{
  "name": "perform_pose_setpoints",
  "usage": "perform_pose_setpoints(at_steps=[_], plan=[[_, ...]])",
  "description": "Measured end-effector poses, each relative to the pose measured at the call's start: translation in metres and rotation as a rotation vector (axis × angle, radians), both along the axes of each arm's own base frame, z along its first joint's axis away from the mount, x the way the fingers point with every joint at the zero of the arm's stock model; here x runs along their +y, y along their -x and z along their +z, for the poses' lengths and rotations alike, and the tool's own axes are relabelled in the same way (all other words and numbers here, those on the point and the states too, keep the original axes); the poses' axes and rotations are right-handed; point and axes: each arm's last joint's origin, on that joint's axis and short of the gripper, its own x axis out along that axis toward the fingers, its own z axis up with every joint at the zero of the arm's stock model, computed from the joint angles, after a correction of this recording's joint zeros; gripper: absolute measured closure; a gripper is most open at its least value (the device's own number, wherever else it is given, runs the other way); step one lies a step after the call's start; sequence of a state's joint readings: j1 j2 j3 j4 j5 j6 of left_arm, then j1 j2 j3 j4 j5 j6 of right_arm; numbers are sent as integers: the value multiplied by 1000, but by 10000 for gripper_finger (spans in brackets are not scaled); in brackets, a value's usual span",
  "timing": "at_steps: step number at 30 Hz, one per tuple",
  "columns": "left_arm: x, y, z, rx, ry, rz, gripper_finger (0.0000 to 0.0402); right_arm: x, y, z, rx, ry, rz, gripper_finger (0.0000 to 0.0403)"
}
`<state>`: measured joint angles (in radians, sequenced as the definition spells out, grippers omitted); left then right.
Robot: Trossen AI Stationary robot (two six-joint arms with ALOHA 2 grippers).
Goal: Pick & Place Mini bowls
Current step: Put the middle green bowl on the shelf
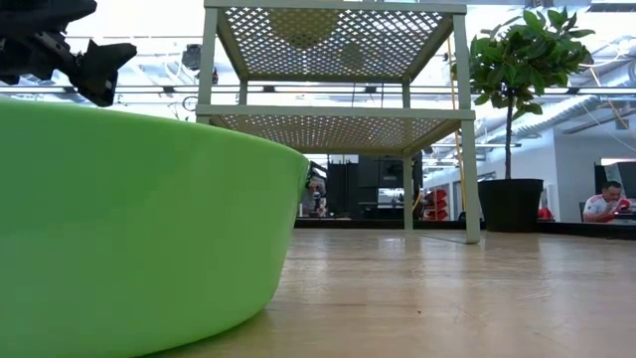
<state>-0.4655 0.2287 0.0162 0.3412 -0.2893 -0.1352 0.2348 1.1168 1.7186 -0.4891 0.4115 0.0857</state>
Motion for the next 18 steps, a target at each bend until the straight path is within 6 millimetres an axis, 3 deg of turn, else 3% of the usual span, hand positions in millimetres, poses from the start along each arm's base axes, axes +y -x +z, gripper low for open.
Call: perform_pose_setpoints(at_steps=[5, 10, 18], plan=[[0, 0, 0, 0, 0, 0, 128, -24, 4, -1, 131, -136, -146, 403], [0, 0, 0, 0, 0, 0, 128, -43, -6, -24, 340, -207, -282, 403], [0, 0, 0, 0, 0, 0, 128, -66, -32, -53, 568, -283, -290, 403]])
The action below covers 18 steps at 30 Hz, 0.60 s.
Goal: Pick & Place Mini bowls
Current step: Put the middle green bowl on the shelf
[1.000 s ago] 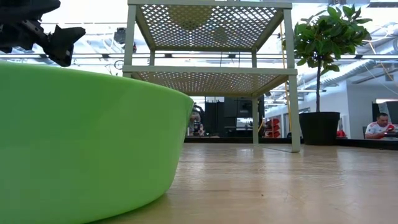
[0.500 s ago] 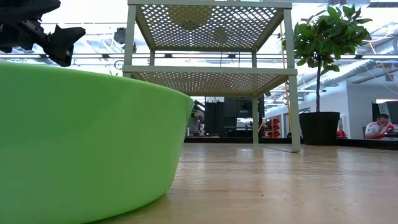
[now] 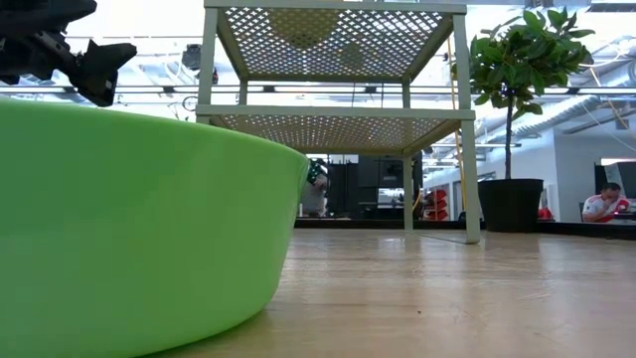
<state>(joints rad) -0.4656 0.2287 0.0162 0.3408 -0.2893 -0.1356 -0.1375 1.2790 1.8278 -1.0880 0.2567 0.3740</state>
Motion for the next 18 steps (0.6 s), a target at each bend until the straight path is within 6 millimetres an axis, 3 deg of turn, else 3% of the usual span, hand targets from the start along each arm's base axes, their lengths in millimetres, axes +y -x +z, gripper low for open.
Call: perform_pose_setpoints(at_steps=[6, 18], plan=[[0, 0, 0, 0, 0, 0, 128, -14, -11, -18, 147, -62, -22, 403], [0, 0, 0, 0, 0, 0, 128, -21, -11, -25, 203, -114, -26, 403]])
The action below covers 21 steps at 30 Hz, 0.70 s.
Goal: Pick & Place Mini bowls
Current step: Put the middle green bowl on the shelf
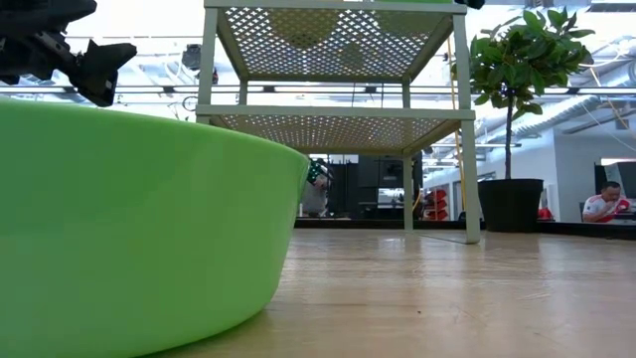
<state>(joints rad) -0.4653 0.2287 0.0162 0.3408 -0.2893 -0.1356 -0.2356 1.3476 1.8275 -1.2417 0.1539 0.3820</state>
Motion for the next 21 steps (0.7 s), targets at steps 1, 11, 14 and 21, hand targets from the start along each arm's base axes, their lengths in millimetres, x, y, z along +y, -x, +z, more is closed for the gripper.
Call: perform_pose_setpoints(at_steps=[1, 11, 14, 21], plan=[[0, 0, 0, 0, 0, 0, 128, 0, 1, -1, 9, -4, -3, 403], [0, 0, 0, 0, 0, 0, 128, 0, 1, -1, 9, -19, -19, 403], [0, 0, 0, 0, 0, 0, 128, 0, 1, -1, 8, -20, -17, 403], [0, 0, 0, 0, 0, 0, 128, 0, -7, -16, 22, -55, 19, 402]])
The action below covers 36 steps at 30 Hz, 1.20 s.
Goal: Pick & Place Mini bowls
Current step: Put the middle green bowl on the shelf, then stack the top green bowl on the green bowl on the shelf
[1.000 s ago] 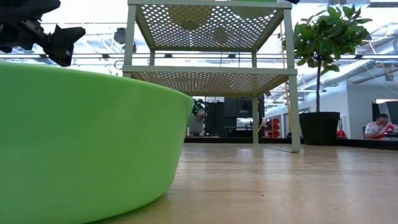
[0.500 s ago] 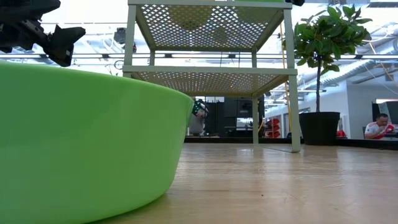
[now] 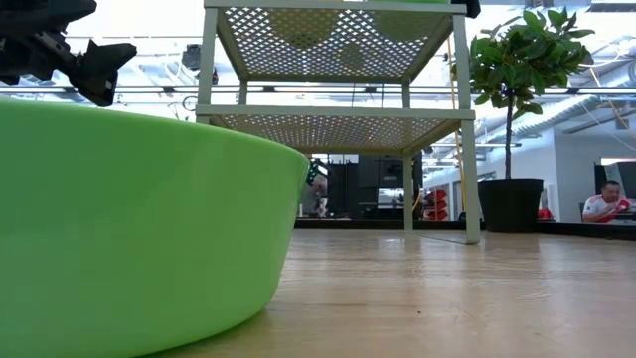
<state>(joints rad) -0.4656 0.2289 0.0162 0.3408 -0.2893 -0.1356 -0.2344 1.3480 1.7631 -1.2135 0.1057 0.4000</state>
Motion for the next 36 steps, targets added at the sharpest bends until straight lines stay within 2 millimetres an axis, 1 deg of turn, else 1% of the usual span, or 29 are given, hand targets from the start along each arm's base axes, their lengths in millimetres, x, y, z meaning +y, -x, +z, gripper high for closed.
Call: perform_pose_setpoints(at_steps=[4, 8, 11, 15, 22, 28, 34, 36], plan=[[0, 0, 0, 0, 0, 0, 128, -1, -3, -4, -9, 16, 15, 402], [0, 0, 0, 0, 0, 0, 128, -1, -6, -3, -34, 21, 17, 401], [0, 0, 0, 0, 0, 0, 128, -2, -7, -3, -39, 23, 19, 394], [0, 0, 0, 0, 0, 0, 128, -2, -7, -4, -32, 21, 18, 371], [0, 0, 0, 0, 0, 1, 128, -1, -5, -2, -52, 25, 18, 313], [0, 0, 0, 0, 0, 0, 128, 0, 2, 9, -133, 56, 19, 277], [0, 0, 0, 0, -1, 0, 128, 4, 20, 31, -288, 129, 22, 271], [0, 0, 0, 0, 0, 0, 128, 10, 26, 38, -331, 144, 46, 272]])
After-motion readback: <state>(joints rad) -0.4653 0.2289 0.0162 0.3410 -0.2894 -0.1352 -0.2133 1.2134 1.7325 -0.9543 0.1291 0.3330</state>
